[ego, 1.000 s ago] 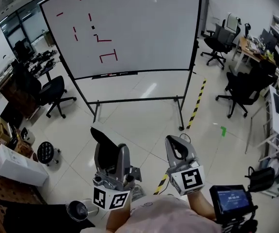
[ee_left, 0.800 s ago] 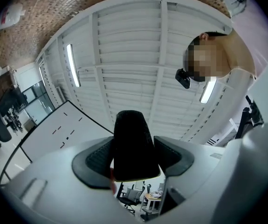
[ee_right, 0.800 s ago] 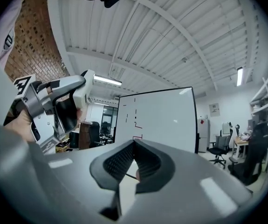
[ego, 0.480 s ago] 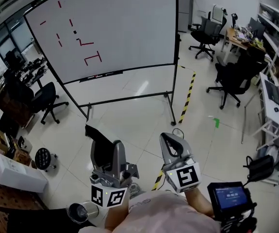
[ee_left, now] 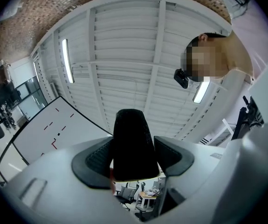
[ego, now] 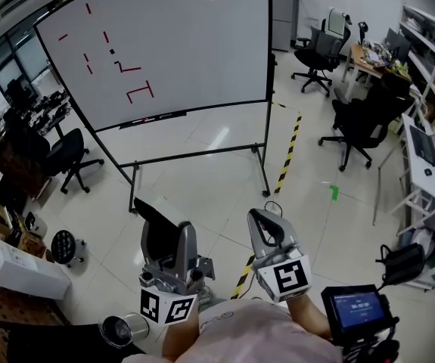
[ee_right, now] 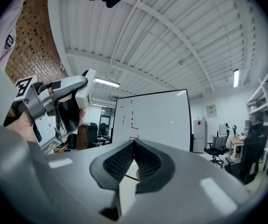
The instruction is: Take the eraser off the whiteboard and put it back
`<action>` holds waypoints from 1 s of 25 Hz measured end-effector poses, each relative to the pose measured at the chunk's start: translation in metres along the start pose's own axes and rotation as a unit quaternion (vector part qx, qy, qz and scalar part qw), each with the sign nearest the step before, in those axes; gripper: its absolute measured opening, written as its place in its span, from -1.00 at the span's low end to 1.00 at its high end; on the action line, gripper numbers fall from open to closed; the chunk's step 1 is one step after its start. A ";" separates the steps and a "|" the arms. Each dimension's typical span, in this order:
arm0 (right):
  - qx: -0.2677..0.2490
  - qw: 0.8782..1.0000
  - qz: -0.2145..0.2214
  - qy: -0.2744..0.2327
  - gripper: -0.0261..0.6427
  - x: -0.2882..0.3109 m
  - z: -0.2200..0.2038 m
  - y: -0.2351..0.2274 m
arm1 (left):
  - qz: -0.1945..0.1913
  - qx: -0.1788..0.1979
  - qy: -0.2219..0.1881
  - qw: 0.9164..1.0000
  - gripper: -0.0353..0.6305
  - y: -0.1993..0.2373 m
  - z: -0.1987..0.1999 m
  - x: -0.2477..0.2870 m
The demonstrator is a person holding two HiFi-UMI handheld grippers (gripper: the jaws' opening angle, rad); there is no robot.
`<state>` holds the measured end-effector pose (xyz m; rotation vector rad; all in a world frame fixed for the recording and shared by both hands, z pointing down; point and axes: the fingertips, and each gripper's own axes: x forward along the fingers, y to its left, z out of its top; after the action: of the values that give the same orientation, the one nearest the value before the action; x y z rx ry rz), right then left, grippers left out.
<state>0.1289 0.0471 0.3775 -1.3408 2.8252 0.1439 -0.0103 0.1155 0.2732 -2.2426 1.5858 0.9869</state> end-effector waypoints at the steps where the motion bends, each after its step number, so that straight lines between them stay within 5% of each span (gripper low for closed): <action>1: 0.001 1.000 -0.002 0.003 -0.91 -0.002 -0.003 -0.003 | 0.000 -0.001 -0.001 1.000 -0.06 -0.003 -0.002 0.000; 7: 0.006 1.000 0.005 0.010 -0.91 -0.009 -0.014 -0.021 | 0.019 0.003 -0.002 1.000 -0.06 -0.009 -0.014 0.008; 12: 0.016 1.000 0.012 0.011 -0.91 0.027 -0.026 -0.050 | 0.046 0.024 0.024 0.998 -0.06 0.026 -0.050 0.048; 20: -0.002 0.999 -0.013 0.029 -0.91 0.177 -0.060 -0.114 | 0.042 0.056 0.047 0.996 -0.06 0.181 -0.143 0.191; 25: -0.031 0.999 -0.018 0.023 -0.91 0.313 -0.042 -0.150 | 0.032 0.077 0.044 0.996 -0.06 0.303 -0.187 0.327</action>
<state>0.0487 -0.2927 0.3925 -1.4254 2.8543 0.2043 -0.1473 -0.3480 0.2650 -2.1697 1.7182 0.7626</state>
